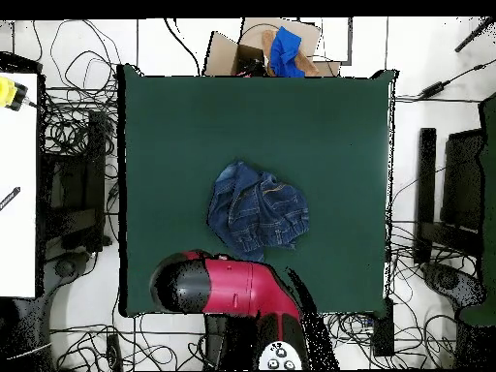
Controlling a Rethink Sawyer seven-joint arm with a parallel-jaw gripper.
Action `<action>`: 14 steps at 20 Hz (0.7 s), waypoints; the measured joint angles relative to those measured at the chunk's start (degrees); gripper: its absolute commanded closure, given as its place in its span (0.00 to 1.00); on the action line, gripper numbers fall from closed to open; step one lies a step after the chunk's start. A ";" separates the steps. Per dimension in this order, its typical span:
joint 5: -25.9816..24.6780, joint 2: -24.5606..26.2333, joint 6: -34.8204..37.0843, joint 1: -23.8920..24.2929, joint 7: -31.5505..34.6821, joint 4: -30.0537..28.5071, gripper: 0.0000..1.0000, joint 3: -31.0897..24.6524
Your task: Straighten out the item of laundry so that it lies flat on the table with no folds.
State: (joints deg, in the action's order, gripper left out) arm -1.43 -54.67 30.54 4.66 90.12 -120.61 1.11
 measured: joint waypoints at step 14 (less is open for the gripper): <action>-3.29 8.12 -7.34 5.00 0.00 2.44 0.00 -0.81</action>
State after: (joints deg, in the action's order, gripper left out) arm -4.72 -46.56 23.21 9.66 90.12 -118.18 0.30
